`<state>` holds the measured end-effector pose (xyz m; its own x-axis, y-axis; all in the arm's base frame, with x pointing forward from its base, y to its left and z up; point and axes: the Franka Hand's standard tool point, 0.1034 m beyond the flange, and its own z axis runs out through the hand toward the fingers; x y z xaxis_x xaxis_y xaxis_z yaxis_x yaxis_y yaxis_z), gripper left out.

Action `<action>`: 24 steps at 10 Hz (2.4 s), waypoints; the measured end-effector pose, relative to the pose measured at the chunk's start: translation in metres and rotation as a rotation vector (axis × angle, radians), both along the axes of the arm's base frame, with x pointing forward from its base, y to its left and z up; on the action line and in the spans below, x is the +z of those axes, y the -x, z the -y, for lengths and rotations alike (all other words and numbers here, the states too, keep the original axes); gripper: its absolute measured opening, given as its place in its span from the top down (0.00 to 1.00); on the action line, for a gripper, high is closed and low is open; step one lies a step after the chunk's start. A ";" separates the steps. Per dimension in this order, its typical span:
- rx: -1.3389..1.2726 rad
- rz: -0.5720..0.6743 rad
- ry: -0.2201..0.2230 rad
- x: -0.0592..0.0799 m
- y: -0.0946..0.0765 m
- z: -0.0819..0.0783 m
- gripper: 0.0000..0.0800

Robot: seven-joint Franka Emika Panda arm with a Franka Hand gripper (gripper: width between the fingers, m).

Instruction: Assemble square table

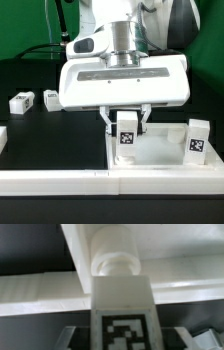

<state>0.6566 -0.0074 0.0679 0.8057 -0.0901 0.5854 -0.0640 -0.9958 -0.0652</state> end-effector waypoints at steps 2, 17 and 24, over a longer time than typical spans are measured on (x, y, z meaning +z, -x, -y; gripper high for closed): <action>0.001 -0.003 -0.001 -0.001 0.000 0.000 0.38; 0.057 -0.377 -0.171 0.006 0.000 -0.020 0.19; 0.048 -0.506 -0.173 0.006 0.005 -0.003 0.30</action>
Offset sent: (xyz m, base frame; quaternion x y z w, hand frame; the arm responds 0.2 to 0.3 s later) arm 0.0000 0.0000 0.0000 0.0000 0.0000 0.0000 1.0000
